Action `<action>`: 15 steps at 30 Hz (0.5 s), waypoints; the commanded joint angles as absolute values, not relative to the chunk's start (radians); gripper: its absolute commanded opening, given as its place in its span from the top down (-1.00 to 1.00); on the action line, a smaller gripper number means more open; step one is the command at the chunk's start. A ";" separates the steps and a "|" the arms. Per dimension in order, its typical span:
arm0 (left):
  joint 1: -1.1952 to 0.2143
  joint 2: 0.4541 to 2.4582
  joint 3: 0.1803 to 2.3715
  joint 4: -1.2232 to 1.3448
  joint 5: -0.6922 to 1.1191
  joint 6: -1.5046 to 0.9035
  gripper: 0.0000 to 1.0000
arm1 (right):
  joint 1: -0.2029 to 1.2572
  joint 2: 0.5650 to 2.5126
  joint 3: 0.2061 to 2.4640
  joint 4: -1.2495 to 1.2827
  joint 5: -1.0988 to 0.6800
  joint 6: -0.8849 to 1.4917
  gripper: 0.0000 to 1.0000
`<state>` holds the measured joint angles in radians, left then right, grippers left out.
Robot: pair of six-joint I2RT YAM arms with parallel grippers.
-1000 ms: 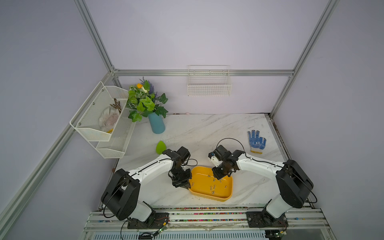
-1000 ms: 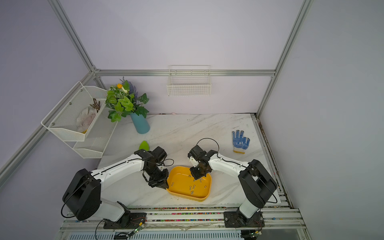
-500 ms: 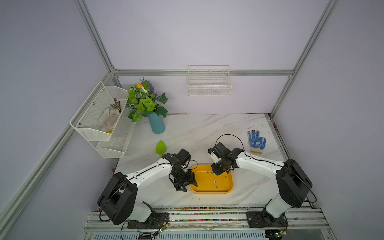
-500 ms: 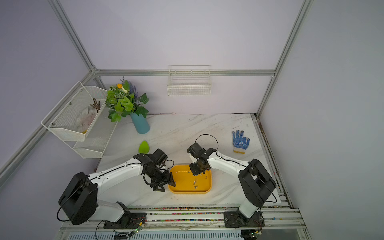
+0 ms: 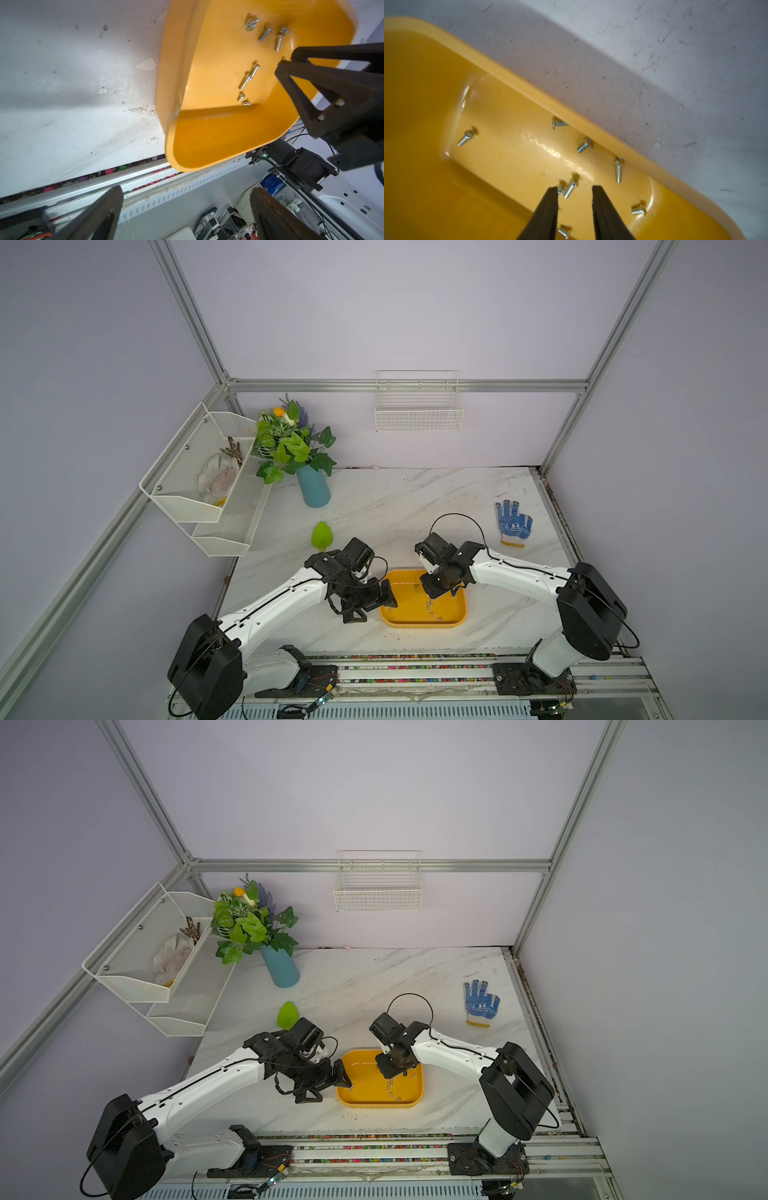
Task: Take out the screws from the storage box
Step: Place the storage box at the center of the board, then pick up the screw from the storage box.
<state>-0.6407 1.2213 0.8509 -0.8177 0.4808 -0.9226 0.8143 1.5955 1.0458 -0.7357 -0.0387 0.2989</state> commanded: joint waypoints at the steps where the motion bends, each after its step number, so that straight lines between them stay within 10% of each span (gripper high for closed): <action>1: -0.634 1.188 0.804 -0.771 0.431 -0.970 -1.00 | 0.845 1.548 1.011 -0.815 -0.013 0.392 0.19; 15: -0.630 1.115 0.732 -0.719 0.350 -1.008 -1.00 | 0.867 1.615 0.962 -0.698 -0.046 0.440 0.30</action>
<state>-0.6342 1.1305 0.7963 -0.7586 0.3801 -0.9787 0.8581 1.5940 0.9688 -0.7330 -0.0433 0.4240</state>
